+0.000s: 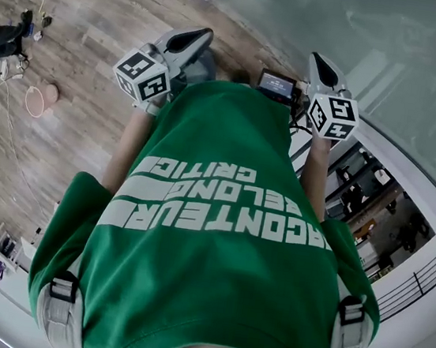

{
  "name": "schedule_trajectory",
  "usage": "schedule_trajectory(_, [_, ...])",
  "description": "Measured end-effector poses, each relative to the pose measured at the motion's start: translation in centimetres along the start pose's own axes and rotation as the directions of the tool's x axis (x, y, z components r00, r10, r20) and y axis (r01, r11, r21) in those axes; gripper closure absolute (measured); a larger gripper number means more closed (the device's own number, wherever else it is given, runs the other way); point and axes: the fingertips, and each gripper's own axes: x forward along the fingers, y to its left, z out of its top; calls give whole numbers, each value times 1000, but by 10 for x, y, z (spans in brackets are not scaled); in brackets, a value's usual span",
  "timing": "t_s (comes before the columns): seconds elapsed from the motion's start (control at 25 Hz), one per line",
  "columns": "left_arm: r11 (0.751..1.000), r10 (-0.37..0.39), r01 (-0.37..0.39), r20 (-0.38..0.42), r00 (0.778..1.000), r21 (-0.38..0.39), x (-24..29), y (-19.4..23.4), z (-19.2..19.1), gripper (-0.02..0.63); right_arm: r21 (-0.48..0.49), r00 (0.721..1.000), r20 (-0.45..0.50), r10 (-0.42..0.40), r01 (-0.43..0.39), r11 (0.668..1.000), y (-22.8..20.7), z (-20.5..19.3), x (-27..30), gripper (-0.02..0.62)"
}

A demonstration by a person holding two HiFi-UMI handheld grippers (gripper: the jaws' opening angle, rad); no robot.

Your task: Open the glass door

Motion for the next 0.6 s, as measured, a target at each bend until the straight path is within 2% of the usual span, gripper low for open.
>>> schedule_trajectory(0.12, [1000,-14,14,-1,1000,6,-8,23,16,597,6,1000,1,-8,8,1000,17,13,12,603])
schedule_trajectory(0.36, [998,-34,32,39,999,47,-22,73,70,597,-40,1000,-5,0,-1,999,47,53,54,603])
schedule_trajectory(0.6, [999,-21,19,64,998,41,-45,110,89,597,-75,999,-34,-2,-1,997,71,71,80,603])
